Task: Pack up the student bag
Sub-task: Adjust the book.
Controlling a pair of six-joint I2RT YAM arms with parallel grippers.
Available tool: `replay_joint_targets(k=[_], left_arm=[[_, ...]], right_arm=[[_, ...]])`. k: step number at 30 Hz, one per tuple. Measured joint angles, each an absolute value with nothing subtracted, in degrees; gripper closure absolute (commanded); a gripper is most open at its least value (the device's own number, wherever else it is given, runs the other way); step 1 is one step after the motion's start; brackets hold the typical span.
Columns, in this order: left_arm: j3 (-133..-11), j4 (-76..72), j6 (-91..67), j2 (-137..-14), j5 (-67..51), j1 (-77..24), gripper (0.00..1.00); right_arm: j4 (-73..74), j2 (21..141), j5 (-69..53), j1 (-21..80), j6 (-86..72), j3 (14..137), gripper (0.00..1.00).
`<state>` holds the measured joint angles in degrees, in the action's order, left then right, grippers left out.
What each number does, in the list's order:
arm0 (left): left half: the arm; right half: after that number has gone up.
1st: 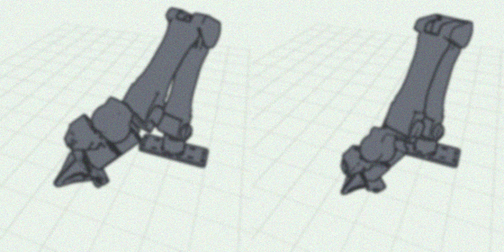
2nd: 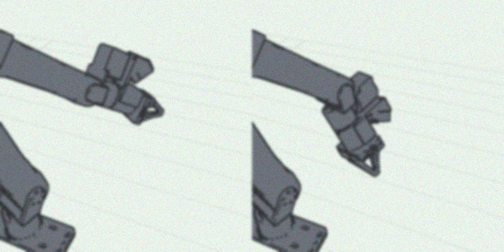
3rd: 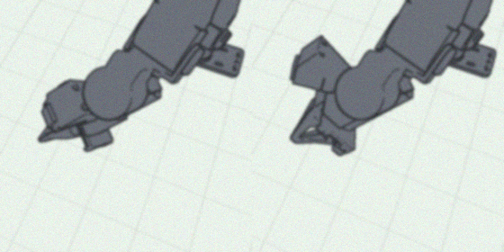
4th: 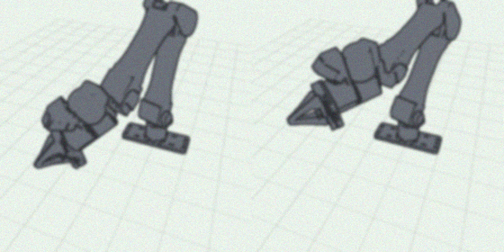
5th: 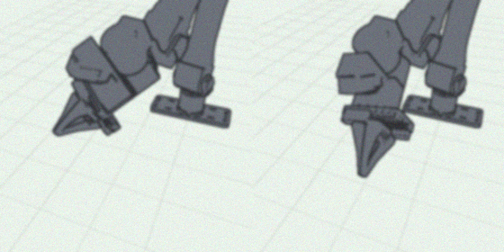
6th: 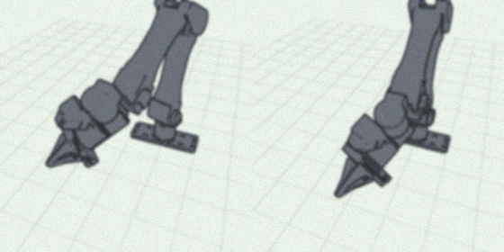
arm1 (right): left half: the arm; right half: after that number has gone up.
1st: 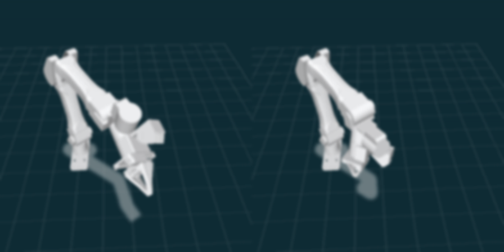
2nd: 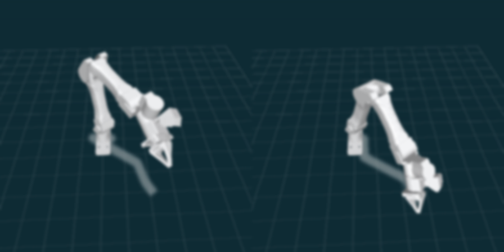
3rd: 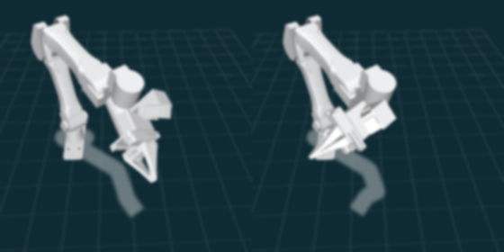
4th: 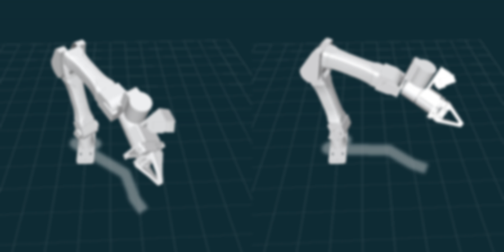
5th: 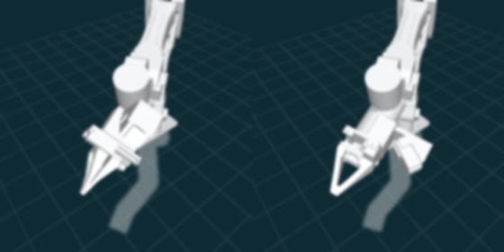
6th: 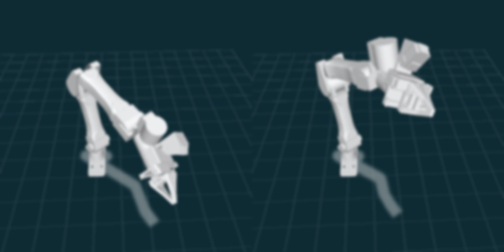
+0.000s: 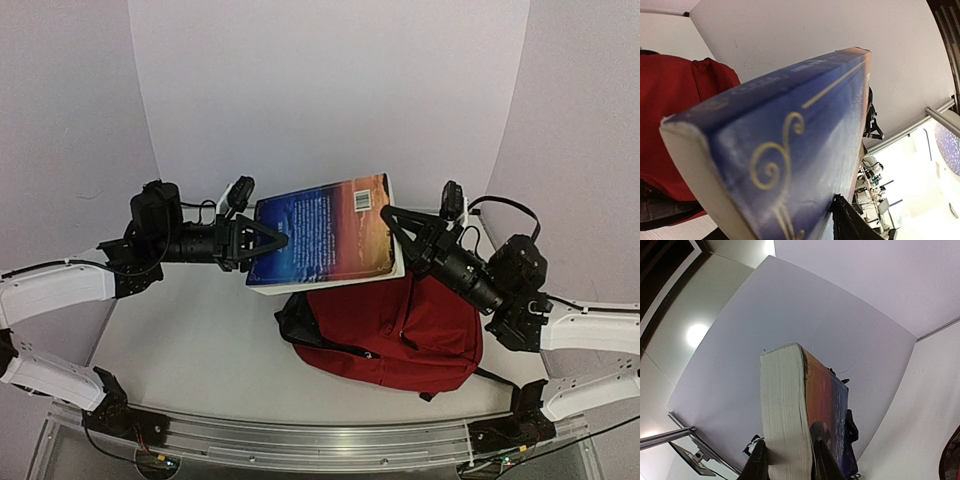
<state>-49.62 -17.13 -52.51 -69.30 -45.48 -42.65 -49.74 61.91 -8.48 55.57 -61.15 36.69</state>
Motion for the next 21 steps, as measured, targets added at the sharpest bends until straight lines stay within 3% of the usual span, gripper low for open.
replay_joint_targets(k=[5,8,10,13,16,21], left_arm=[[-47.6,-20.1,-54.3,-67.6,-45.3,-42.9,0.74],[-46.9,-21.6,-55.9,-67.2,-45.2,-43.2,0.84],[-46.7,-22.1,-56.8,-67.1,-45.0,-43.3,0.9],[-46.5,-21.8,-57.1,-67.0,-44.5,-43.5,0.99],[-46.4,-19.1,-56.4,-66.7,-43.3,-43.3,1.0],[-46.4,-6.0,-55.1,-66.1,-38.3,-40.4,1.0]], right_arm=[[-51.0,61.1,-7.2,55.7,-61.4,34.4,1.0],[-51.0,60.4,-6.0,55.8,-61.4,32.9,0.93],[-51.0,60.1,-5.2,56.0,-61.1,32.3,0.82],[-49.2,59.4,-3.8,56.3,-60.1,32.0,0.48],[-43.5,58.2,0.4,56.1,-58.0,32.1,0.24],[-30.3,57.4,7.8,55.7,-52.0,36.0,0.03]])
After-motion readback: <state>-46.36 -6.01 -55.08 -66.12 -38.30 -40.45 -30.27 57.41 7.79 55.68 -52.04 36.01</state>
